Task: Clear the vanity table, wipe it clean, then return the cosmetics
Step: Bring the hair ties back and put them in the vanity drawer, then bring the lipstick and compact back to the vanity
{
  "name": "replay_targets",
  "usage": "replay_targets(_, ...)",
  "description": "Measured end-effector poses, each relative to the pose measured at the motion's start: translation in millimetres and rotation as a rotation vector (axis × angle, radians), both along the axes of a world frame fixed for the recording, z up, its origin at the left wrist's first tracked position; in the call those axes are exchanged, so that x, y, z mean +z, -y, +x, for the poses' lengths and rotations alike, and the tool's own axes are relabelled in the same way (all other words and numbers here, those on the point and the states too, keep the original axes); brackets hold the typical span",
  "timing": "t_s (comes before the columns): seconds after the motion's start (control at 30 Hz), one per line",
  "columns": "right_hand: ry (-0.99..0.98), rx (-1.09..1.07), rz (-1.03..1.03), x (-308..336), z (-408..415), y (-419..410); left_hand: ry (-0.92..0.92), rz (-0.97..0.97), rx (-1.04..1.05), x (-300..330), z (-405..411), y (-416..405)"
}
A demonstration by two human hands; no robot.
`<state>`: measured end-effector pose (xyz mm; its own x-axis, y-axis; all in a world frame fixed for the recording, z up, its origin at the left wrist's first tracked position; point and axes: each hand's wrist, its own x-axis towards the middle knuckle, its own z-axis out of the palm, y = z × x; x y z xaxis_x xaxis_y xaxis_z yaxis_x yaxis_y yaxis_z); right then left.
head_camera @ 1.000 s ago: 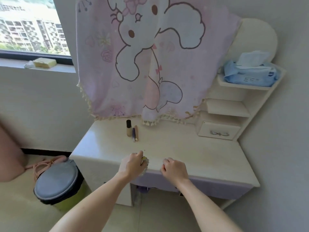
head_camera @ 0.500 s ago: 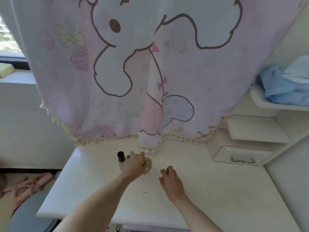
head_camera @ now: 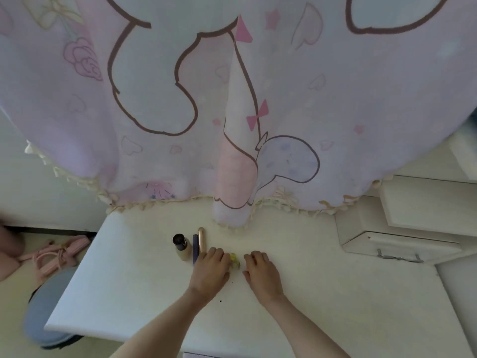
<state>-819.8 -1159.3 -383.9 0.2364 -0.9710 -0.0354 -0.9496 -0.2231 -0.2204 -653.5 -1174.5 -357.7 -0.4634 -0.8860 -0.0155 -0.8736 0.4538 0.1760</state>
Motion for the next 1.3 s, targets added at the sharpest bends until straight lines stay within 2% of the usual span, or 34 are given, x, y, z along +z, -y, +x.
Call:
replay_targets(0.1, 0.022, 0.032, -0.047, -4.3, -11.1, -7.1, -0.071, -0.001, -0.048, -15.6, 4.2, -23.2)
replay_targets(0.23, 0.033, 0.151, -0.067, -10.3, -31.7, -28.5, 0.043, 0.036, -0.139, -29.8, 8.9, -49.9)
replay_targets(0.37, 0.019, 0.246, 0.011, -16.4, -42.0, -44.6, 0.085, 0.073, -0.115, -36.7, 6.2, -58.3)
replay_targets(0.57, 0.04, 0.219, 0.078, -10.1, -28.6, -37.7, 0.16, 0.01, -0.003, -41.3, 4.5, -22.5)
replay_targets(0.67, 0.025, 0.204, 0.102, -8.3, -13.7, -31.8, 0.218, 0.05, -0.016, -33.6, 0.8, -10.6)
replay_targets(0.8, -0.017, 0.152, 0.116, 0.7, 2.5, -24.6, 0.249, -0.006, -0.034, -20.5, 0.9, -8.2)
replay_targets(1.0, -0.085, 0.024, 0.055, 13.8, -4.8, -35.0, 0.211, -0.012, -0.122, -6.6, 14.6, -0.3)
replay_targets(1.3, -0.228, -0.552, 0.097, 40.1, -34.8, -104.0, 0.314, -0.066, -0.509, 27.3, -22.3, 2.1)
